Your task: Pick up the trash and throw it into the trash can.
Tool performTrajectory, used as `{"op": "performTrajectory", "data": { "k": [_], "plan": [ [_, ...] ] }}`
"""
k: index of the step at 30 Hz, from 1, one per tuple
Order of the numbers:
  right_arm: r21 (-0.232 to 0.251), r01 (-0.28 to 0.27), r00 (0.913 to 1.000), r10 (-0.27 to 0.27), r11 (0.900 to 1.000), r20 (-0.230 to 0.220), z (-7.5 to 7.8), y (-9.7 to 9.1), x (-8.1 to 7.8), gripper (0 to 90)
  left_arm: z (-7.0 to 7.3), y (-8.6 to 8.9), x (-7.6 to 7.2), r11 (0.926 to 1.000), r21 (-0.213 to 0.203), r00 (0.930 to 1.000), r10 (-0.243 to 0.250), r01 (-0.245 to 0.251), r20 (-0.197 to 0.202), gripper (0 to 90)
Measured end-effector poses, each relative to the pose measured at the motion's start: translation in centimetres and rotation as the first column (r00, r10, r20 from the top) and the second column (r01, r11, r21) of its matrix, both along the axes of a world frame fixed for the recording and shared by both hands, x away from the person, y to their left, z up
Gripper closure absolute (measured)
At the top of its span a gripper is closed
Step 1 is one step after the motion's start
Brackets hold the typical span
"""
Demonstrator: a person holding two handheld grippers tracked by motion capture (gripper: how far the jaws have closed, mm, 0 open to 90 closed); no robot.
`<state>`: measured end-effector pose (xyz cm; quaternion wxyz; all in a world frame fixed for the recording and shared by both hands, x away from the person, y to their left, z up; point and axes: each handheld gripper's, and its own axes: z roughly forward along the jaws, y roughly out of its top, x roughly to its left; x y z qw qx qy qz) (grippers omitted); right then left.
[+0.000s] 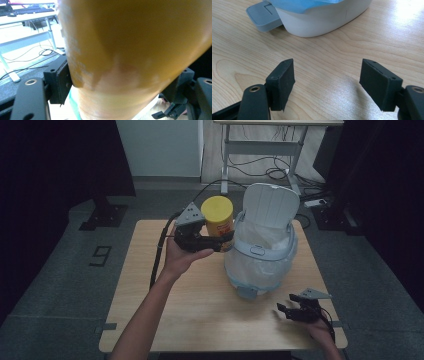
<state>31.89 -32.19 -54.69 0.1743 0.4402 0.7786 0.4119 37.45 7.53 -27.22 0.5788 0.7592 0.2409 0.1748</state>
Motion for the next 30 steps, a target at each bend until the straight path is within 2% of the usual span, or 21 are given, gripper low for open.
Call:
{"op": "performTrajectory", "data": {
  "k": [30],
  "plan": [
    [-0.006, -0.006, 1.0000, 0.006, 1.0000, -0.008, -0.2, 0.0, 0.0, 27.2, 1.2, -2.9, 1.0, 0.9994, 0.010, 0.9994, -0.034, 0.034, 0.003, 22.6]
  ]
}}
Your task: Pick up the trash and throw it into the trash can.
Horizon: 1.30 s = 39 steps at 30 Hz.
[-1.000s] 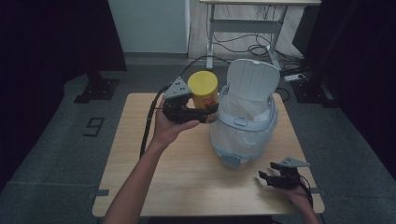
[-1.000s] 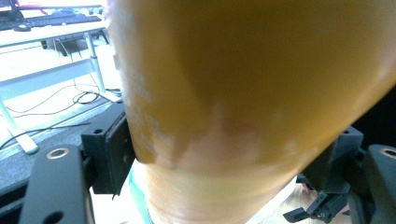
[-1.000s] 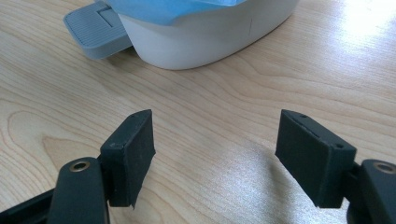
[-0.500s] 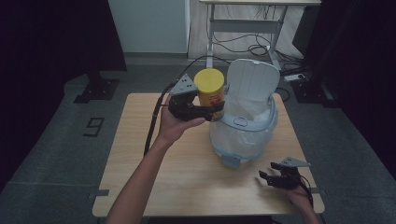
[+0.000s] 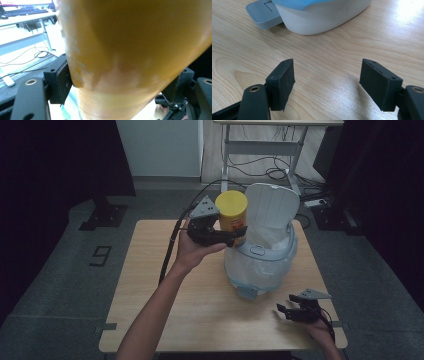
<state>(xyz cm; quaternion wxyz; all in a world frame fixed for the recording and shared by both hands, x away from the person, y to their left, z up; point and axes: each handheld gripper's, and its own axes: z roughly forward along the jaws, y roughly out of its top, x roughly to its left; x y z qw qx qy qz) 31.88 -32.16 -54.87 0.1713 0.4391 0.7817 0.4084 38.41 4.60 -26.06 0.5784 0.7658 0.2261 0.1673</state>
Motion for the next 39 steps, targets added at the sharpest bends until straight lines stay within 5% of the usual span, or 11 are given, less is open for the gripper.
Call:
{"op": "performTrajectory", "data": {
  "k": [39],
  "plan": [
    [-0.021, -0.018, 0.9998, 0.018, 0.9996, -0.008, -0.2, 0.4, 0.0, 27.2, 1.1, -5.6, 3.0, 0.9988, 0.021, 0.9989, -0.045, 0.045, -0.013, 22.7]
  ]
}}
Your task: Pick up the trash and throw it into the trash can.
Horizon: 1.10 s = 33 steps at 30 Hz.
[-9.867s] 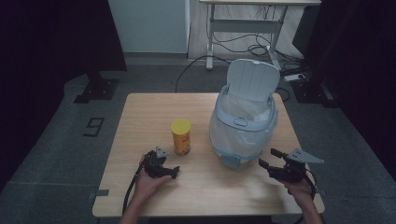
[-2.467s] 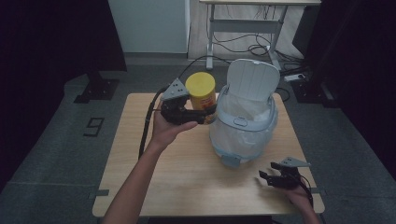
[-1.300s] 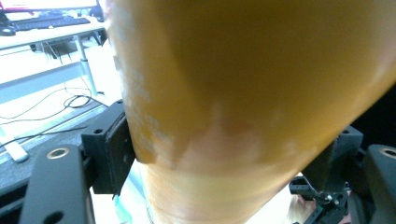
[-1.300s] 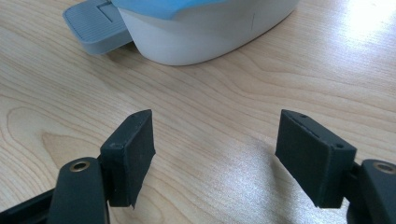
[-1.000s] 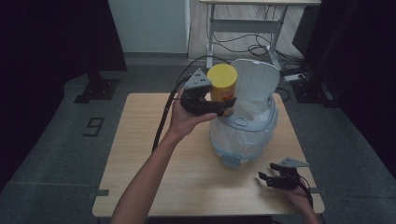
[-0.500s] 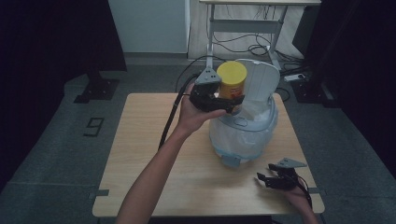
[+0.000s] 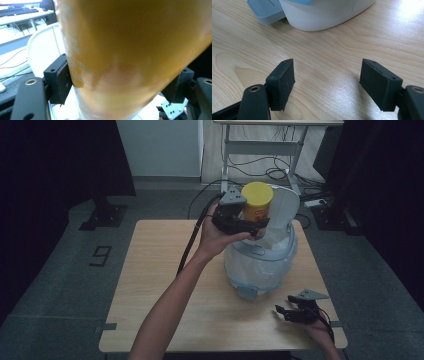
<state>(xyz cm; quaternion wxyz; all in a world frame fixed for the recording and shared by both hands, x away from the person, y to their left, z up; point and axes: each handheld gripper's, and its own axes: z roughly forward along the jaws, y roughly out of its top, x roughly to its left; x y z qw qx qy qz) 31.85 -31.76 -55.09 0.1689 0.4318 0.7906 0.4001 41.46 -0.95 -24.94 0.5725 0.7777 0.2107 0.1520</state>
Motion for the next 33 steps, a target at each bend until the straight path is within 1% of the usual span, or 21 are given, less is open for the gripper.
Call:
{"op": "performTrajectory", "data": {
  "k": [4, 8, 13, 21, 23, 24, 25, 27, 28, 29, 31, 33],
  "plan": [
    [-0.002, 0.001, 1.0000, -0.001, 1.0000, 0.001, 0.0, 0.0, -0.1, 27.2, 0.4, -0.7, 0.6, 1.0000, 0.005, 1.0000, -0.002, 0.002, -0.002, 22.7],
    [-0.002, 0.001, 1.0000, -0.001, 1.0000, 0.001, 0.0, -0.1, -0.1, 27.3, 0.4, -1.4, 1.2, 1.0000, 0.003, 1.0000, -0.005, 0.005, -0.007, 22.7],
    [-0.003, -0.001, 1.0000, 0.001, 1.0000, -0.001, 0.0, -0.1, 0.0, 27.2, -0.1, -2.4, 1.8, 0.9998, 0.013, 0.9997, -0.012, 0.012, -0.020, 22.7],
    [-0.003, 0.000, 1.0000, 0.000, 1.0000, -0.002, 0.0, -0.2, 0.0, 27.2, -0.8, -3.4, 2.3, 0.9998, 0.014, 0.9994, -0.016, 0.016, -0.030, 22.5],
    [-0.003, 0.000, 1.0000, 0.000, 1.0000, -0.002, 0.0, -0.2, 0.0, 27.3, -0.9, -3.6, 2.4, 1.0000, 0.009, 0.9994, 0.001, -0.001, -0.035, 22.4],
    [-0.004, 0.000, 1.0000, 0.000, 1.0000, -0.002, 0.0, -0.2, 0.0, 27.3, -1.0, -3.7, 2.6, 0.9999, 0.004, 0.9989, 0.010, -0.010, -0.046, 22.2],
    [-0.004, -0.001, 1.0000, 0.001, 1.0000, -0.003, 0.0, -0.2, 0.0, 27.2, -1.1, -3.8, 2.8, 0.9999, -0.011, 0.9979, 0.009, -0.009, -0.064, 21.7],
    [-0.006, -0.001, 1.0000, 0.001, 1.0000, -0.004, 0.0, -0.1, 0.0, 27.3, -1.3, -4.2, 3.1, 0.9996, -0.021, 0.9970, 0.016, -0.017, -0.076, 18.4],
    [-0.007, -0.002, 1.0000, 0.002, 1.0000, -0.003, 0.0, -0.1, -0.1, 27.2, -1.3, -4.3, 3.3, 0.9996, -0.022, 0.9962, 0.018, -0.020, -0.086, 13.4],
    [-0.007, -0.002, 1.0000, 0.002, 1.0000, -0.003, 0.0, -0.1, -0.1, 27.2, -1.4, -4.5, 3.4, 0.9995, -0.018, 0.9955, 0.024, -0.025, -0.092, 13.4],
    [-0.009, -0.005, 1.0000, 0.005, 0.9999, -0.003, 0.0, -0.1, -0.1, 27.2, -1.6, -4.7, 3.5, 0.9989, -0.002, 0.9955, 0.047, -0.047, -0.082, 12.5],
    [-0.008, -0.008, 1.0000, 0.008, 0.9999, -0.005, 0.0, -0.1, -0.1, 27.3, -1.8, -4.6, 3.4, 0.9993, 0.004, 0.9963, 0.037, -0.037, -0.077, 13.7]
  ]
}}
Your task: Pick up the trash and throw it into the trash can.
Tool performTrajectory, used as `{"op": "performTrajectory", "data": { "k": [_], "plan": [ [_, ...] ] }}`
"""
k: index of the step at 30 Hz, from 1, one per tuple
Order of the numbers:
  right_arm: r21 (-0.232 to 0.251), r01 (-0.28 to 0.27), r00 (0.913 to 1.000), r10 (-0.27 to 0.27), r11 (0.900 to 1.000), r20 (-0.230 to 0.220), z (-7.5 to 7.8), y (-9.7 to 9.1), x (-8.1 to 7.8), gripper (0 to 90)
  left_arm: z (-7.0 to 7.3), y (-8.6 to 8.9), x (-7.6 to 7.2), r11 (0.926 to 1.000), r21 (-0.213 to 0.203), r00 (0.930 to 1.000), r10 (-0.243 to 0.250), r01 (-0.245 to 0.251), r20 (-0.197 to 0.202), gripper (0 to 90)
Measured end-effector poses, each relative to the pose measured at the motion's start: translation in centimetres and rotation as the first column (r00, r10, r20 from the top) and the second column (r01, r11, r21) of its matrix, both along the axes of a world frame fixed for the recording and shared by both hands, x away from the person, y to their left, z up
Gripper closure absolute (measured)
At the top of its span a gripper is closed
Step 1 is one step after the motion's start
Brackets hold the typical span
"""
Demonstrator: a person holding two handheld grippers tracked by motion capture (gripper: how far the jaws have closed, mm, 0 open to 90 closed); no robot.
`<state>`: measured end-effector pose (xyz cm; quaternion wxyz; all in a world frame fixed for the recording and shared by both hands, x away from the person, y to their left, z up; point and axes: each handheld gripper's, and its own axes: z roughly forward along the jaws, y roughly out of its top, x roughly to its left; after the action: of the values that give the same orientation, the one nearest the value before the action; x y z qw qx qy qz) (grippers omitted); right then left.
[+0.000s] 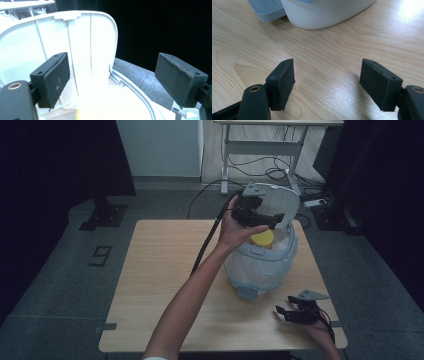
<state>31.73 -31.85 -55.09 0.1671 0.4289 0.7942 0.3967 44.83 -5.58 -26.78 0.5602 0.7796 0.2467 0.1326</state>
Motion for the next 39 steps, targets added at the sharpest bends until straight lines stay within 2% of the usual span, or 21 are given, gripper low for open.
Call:
{"op": "performTrajectory", "data": {
  "k": [2, 6, 10, 13, 18, 23, 29, 33, 39],
  "plan": [
    [0.000, -0.002, 1.0000, 0.002, 1.0000, 0.000, 0.0, 0.0, 0.0, 27.3, -0.2, 0.1, -0.2, 0.9999, 0.013, 0.9999, 0.000, 0.000, 0.014, 13.9],
    [0.000, -0.002, 1.0000, 0.002, 1.0000, -0.001, 0.0, 0.0, 0.1, 27.3, -0.6, 0.7, -0.6, 0.9998, 0.020, 0.9999, -0.001, 0.000, 0.014, 14.2],
    [-0.004, -0.003, 1.0000, 0.003, 1.0000, -0.001, 0.0, 0.0, 0.1, 27.3, -0.9, 1.9, -1.2, 0.9997, 0.022, 0.9997, 0.004, -0.004, 0.024, 14.6],
    [-0.006, -0.003, 1.0000, 0.003, 1.0000, -0.002, 0.0, 0.0, 0.1, 27.3, -1.0, 3.6, -2.1, 1.0000, -0.001, 0.9997, 0.006, -0.006, 0.025, 15.2],
    [0.000, 0.003, 1.0000, -0.003, 1.0000, -0.006, 0.0, -0.1, 0.1, 27.3, -1.5, 6.8, -4.0, 0.9995, -0.012, 0.9985, 0.028, -0.028, 0.046, 16.1],
    [-0.012, 0.005, 1.0000, -0.005, 0.9999, -0.003, 0.0, 0.0, 0.1, 27.3, -2.5, 9.5, -5.6, 0.9988, -0.011, 0.9969, 0.049, -0.048, 0.062, 16.6],
    [-0.014, 0.008, 1.0000, -0.008, 0.9999, -0.004, 0.0, 0.0, 0.1, 27.3, -3.7, 12.0, -7.0, 0.9974, -0.035, 0.9953, 0.066, -0.063, 0.071, 16.8],
    [-0.016, 0.007, 1.0000, -0.007, 0.9998, -0.004, 0.0, -0.1, 0.0, 27.3, -4.7, 13.4, -7.8, 0.9961, -0.028, 0.9933, 0.086, -0.084, 0.077, 17.2],
    [-0.012, 0.010, 0.9999, -0.010, 0.9999, -0.005, 0.0, -0.2, 0.0, 27.3, -7.2, 15.1, -9.3, 0.9932, -0.003, 0.9904, 0.116, -0.116, 0.074, 17.4]
  ]
}}
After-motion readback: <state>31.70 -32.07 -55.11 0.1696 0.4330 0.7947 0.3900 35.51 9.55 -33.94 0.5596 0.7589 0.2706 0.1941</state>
